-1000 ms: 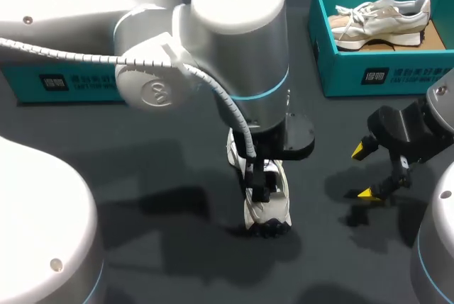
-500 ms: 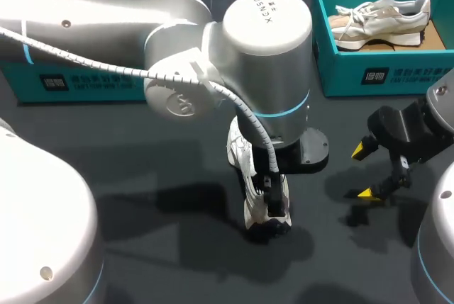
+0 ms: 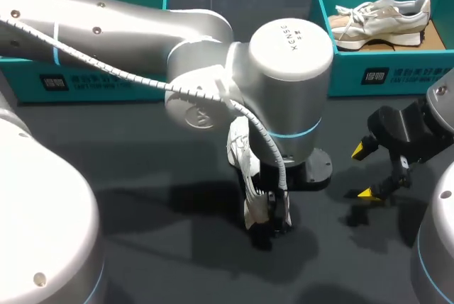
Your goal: Take the shoe out of the shoebox, open the shoe tongue, remove and reinsert the insole, then place the shoe into the shoebox
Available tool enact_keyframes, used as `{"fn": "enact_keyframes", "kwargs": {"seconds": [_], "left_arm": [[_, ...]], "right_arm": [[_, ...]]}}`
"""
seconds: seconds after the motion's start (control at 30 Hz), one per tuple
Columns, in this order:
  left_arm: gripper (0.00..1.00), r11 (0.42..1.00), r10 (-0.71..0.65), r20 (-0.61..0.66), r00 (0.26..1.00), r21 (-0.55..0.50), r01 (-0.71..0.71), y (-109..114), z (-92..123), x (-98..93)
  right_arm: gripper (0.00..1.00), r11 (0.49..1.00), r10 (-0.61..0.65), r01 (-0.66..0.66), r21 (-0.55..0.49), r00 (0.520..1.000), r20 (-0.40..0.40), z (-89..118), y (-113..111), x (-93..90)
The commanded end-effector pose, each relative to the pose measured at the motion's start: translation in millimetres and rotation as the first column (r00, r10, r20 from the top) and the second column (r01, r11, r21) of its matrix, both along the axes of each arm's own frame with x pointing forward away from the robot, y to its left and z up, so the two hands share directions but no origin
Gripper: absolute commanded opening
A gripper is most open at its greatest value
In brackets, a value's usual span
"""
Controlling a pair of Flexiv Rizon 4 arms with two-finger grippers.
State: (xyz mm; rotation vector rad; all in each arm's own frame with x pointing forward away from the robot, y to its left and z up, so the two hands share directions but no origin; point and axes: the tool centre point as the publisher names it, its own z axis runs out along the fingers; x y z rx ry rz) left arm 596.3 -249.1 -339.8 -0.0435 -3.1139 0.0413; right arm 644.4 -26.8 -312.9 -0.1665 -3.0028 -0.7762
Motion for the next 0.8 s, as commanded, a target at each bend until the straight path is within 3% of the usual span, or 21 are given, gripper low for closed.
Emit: {"fn": "enact_keyframes", "kwargs": {"seconds": [0.03, 0.43, 0.8], "left_arm": [[0.84, 1.000, 0.001, 0.000, 1.000, 0.010, -0.001, -5.7, -11.9, -4.5], [0.65, 0.999, 0.010, 0.008, 1.000, 0.030, -0.010, -0.9, -22.7, -11.1], [0.66, 0.998, 0.054, 0.046, 0.997, 0.019, -0.054, 2.8, -27.3, -1.6]], "right_arm": [[1.00, 1.000, -0.001, 0.001, -0.003, 1.000, 0.002, 0.2, 0.0, -1.8], [1.00, 1.000, -0.001, 0.001, -0.003, 1.000, 0.002, 0.2, 0.0, -1.8], [1.00, 1.000, -0.001, 0.001, -0.003, 1.000, 0.002, 0.2, 0.0, -1.8]]}}
